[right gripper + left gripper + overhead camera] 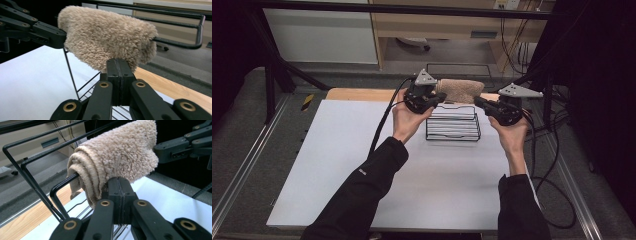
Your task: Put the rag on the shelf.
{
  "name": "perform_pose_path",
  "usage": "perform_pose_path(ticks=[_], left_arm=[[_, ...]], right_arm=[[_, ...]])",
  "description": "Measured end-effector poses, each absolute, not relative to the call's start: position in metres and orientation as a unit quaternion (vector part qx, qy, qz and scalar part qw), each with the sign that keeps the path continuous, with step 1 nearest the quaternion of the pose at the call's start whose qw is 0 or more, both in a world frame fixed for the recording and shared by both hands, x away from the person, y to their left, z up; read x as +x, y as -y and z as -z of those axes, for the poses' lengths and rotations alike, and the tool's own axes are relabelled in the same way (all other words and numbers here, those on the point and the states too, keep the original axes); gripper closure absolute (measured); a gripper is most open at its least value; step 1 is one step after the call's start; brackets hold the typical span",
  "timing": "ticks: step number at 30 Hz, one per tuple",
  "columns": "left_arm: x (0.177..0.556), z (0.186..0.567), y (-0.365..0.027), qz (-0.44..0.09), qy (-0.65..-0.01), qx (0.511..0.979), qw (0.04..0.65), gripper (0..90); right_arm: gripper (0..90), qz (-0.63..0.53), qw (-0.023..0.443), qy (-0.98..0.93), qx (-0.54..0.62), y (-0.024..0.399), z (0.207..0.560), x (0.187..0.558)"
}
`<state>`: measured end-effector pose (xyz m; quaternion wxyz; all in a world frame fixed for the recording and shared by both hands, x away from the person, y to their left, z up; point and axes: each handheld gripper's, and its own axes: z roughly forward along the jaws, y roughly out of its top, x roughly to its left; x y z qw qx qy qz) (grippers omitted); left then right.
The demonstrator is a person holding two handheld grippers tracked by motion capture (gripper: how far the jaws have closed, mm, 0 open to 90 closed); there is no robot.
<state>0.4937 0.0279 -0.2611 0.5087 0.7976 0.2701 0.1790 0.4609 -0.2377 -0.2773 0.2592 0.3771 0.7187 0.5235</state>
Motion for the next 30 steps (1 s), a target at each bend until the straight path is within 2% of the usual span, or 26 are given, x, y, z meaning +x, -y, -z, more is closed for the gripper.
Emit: perform_pose_path(ticks=[8,13,24,30], left_arm=[[0.494,0.263,-0.028,-0.181,-0.267,0.798,0.509,87.9],[0.489,0.259,-0.031,-0.181,-0.265,0.796,0.513,83.3],[0.476,0.259,-0.055,-0.174,-0.276,0.798,0.507,64.5],[0.467,0.265,-0.076,-0.171,-0.281,0.798,0.504,53.9]], right_arm=[[88.7,-0.528,0.262,-0.714,0.377,0.239,0.279,0.461],[85.2,-0.533,0.262,-0.715,0.370,0.239,0.276,0.454],[68.1,-0.543,0.254,-0.709,0.371,0.239,0.267,0.436],[54.3,-0.542,0.247,-0.711,0.373,0.238,0.272,0.425]])
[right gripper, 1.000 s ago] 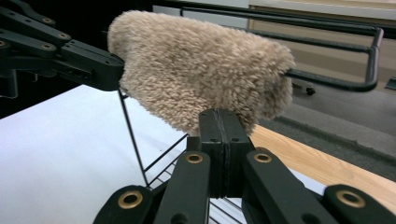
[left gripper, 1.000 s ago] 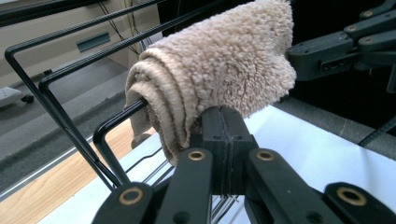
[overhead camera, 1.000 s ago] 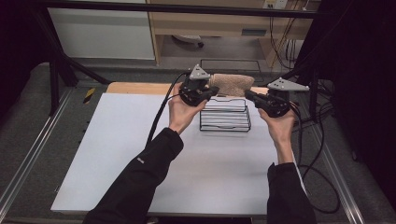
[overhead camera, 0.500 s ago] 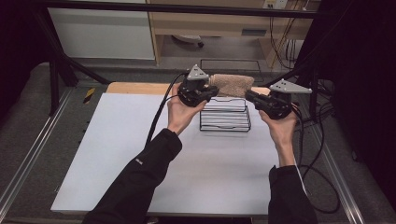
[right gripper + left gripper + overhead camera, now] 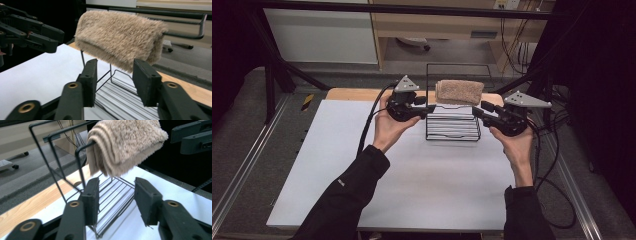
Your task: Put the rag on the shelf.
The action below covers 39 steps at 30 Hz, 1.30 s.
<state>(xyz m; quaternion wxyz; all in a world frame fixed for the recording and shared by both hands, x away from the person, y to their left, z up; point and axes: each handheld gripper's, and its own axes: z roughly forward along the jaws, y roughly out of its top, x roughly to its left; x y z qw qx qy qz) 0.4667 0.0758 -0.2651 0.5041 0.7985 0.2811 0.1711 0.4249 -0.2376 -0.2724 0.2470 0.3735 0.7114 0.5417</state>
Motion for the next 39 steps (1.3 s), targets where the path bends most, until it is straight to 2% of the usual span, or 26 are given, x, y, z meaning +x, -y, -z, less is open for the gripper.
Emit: perform_pose_path(ticks=[6,18,28,39], left_arm=[[0.453,0.277,-0.101,-0.170,-0.291,0.798,0.500,43.5],[0.422,0.310,-0.152,-0.183,-0.308,0.797,0.486,21.5],[0.402,0.338,-0.195,-0.185,-0.339,0.794,0.469,10.2],[0.380,0.378,-0.229,-0.184,-0.367,0.789,0.457,9.2]], right_arm=[[37.7,-0.541,0.239,-0.712,0.379,0.237,0.281,0.415],[15.2,-0.533,0.215,-0.721,0.387,0.234,0.302,0.399],[7.9,-0.517,0.200,-0.736,0.389,0.232,0.326,0.391],[5.1,-0.503,0.170,-0.746,0.402,0.230,0.361,0.380]])
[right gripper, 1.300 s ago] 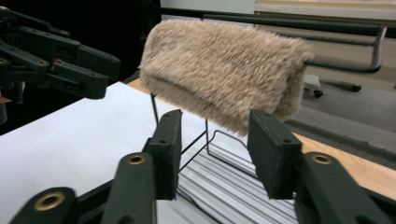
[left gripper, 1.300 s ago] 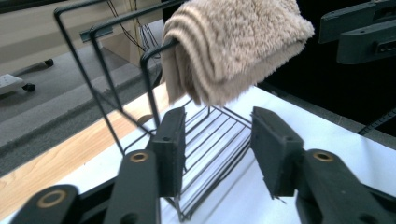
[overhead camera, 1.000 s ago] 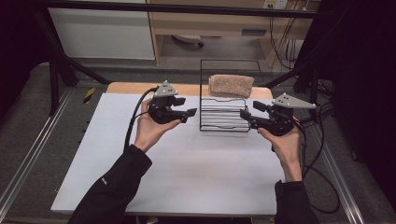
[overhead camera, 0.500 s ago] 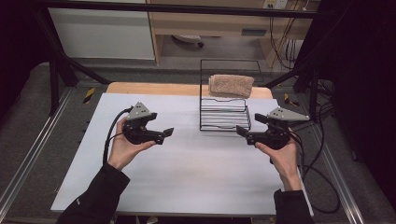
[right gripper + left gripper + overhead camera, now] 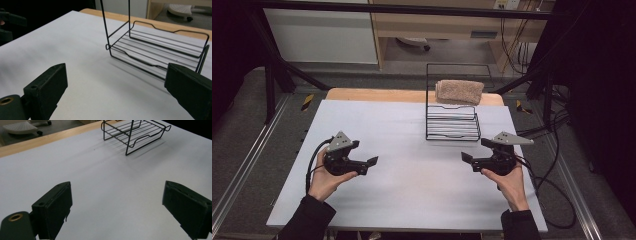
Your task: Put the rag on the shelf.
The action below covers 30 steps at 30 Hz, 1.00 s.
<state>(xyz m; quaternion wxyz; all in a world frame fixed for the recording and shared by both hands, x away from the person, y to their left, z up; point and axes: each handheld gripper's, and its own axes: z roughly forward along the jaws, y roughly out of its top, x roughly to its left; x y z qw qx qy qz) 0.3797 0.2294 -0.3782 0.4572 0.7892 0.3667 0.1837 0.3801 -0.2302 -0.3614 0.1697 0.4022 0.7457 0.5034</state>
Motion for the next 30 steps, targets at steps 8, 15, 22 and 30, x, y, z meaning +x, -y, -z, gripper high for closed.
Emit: perform_pose_path(ticks=[8,15,22,30], left_arm=[[0.367,0.405,-0.249,-0.179,-0.378,0.788,0.452,9.3],[0.359,0.426,-0.263,-0.179,-0.379,0.795,0.439,9.4],[0.356,0.434,-0.274,-0.178,-0.384,0.795,0.435,9.4],[0.352,0.440,-0.276,-0.171,-0.383,0.801,0.427,9.3]], right_arm=[[2.8,-0.494,0.146,-0.754,0.407,0.235,0.392,0.375],[2.2,-0.488,0.118,-0.759,0.414,0.242,0.417,0.365],[1.9,-0.487,0.107,-0.756,0.424,0.255,0.434,0.357],[1.3,-0.487,0.104,-0.762,0.415,0.259,0.444,0.348]])
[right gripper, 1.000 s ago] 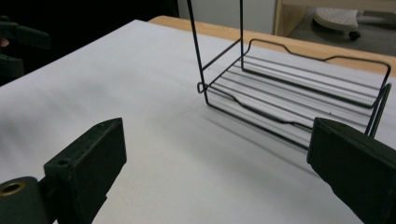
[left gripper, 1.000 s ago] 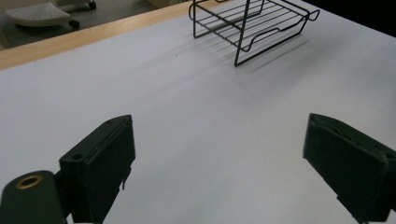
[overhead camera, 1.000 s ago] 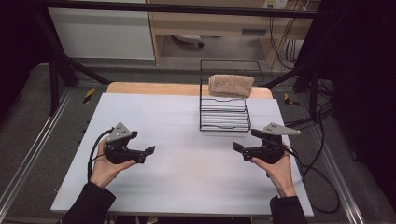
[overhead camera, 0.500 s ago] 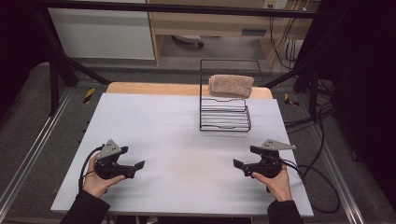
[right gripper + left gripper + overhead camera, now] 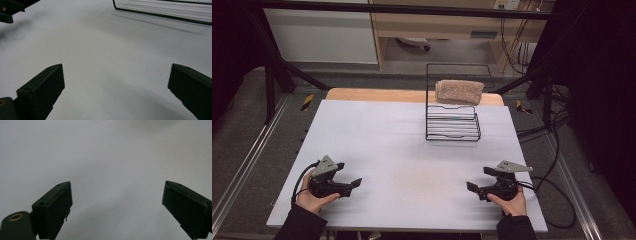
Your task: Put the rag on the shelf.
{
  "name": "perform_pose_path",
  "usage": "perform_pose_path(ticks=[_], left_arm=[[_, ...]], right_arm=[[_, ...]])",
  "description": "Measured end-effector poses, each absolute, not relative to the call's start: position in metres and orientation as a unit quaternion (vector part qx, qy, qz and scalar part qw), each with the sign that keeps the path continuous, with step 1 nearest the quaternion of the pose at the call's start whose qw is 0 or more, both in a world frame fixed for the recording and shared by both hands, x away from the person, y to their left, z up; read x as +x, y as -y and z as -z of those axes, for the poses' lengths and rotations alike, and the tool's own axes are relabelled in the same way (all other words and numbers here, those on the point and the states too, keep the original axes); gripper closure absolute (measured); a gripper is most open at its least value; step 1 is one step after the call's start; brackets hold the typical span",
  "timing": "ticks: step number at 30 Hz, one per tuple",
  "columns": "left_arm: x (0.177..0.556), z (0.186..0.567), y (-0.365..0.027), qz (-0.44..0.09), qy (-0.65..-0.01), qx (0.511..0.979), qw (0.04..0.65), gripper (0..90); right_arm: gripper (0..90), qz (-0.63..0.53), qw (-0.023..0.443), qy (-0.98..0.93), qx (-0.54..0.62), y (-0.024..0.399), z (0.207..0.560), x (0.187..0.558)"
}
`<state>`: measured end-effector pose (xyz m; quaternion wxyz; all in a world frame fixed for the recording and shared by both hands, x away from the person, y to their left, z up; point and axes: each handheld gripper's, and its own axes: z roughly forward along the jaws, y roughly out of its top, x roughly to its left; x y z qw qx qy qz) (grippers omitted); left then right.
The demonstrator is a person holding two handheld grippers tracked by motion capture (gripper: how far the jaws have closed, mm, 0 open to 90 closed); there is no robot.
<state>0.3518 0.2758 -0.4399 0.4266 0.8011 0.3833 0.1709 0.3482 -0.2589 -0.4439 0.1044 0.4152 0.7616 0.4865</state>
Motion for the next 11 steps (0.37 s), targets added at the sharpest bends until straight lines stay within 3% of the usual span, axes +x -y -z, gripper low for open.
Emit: perform_pose_path(ticks=[11], left_arm=[[0.3499,0.4424,-0.2751,-0.166,-0.384,0.802,0.428,9.3]], right_arm=[[1.2,-0.476,0.107,-0.768,0.416,0.2603,0.4481,0.3470]])
